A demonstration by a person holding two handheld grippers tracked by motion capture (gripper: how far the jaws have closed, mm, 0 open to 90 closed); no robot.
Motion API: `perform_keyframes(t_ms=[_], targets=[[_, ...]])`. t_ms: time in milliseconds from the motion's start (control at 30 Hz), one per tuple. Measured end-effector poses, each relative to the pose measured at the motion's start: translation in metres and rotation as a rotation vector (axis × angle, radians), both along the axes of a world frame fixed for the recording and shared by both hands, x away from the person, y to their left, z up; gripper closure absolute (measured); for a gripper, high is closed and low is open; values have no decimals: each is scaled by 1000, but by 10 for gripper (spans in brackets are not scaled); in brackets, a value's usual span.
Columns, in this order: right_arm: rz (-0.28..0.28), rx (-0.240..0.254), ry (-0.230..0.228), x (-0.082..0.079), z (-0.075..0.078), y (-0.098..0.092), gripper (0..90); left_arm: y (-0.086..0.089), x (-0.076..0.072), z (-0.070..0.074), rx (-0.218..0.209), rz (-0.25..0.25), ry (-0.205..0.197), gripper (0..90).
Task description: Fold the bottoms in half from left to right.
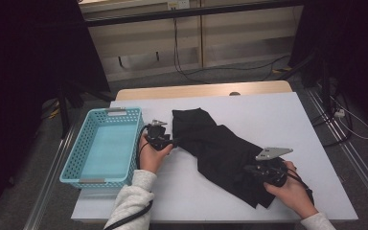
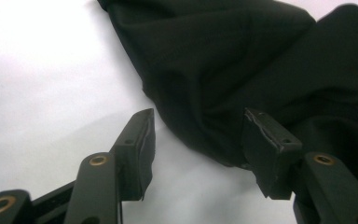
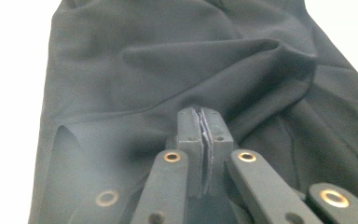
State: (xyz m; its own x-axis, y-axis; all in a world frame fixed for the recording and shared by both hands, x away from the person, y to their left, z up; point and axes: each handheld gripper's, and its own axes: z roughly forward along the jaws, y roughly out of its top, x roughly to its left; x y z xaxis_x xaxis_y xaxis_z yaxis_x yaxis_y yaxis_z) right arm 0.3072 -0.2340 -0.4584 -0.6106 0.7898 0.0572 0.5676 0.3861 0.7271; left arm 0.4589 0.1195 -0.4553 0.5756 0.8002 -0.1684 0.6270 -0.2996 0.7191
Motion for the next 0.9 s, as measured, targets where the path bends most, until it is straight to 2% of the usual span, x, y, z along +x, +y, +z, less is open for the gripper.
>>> perform_keyframes(t_ms=[100,200,333,433,467,500,533,567,633,700,800,900], targets=[[-6,14,-1,-1,6,-8,887,-1,-2,0,0,-7,1,436],[-28,30,-6,-3,13,-24,885,-2,-4,0,12,-18,-7,426],[-90,68,-10,-5,17,-49,884,-2,-5,2,14,-22,-8,414],[-138,62,-18,-5,15,-62,876,-3,-5,2,18,-21,-18,409],[-161,63,-15,-4,14,-66,834,-4,-6,2,16,-21,-16,406],[-204,26,-28,-5,14,-69,806,-4,-6,3,20,-25,-19,400],[-216,20,-29,-5,13,-71,807,-5,-6,3,17,-22,-19,394],[-215,41,-21,-5,13,-73,788,-5,-6,3,16,-25,-19,387],[-227,37,-25,-6,14,-74,767,-5,-6,3,15,-26,-17,377],[-215,51,-11,-7,14,-72,734,-5,-5,2,18,-25,-20,368],[-190,34,9,-10,11,-63,687,-4,-6,2,22,-31,-17,365],[-160,-12,28,-12,4,-54,685,-5,-6,2,20,-29,-21,365]])
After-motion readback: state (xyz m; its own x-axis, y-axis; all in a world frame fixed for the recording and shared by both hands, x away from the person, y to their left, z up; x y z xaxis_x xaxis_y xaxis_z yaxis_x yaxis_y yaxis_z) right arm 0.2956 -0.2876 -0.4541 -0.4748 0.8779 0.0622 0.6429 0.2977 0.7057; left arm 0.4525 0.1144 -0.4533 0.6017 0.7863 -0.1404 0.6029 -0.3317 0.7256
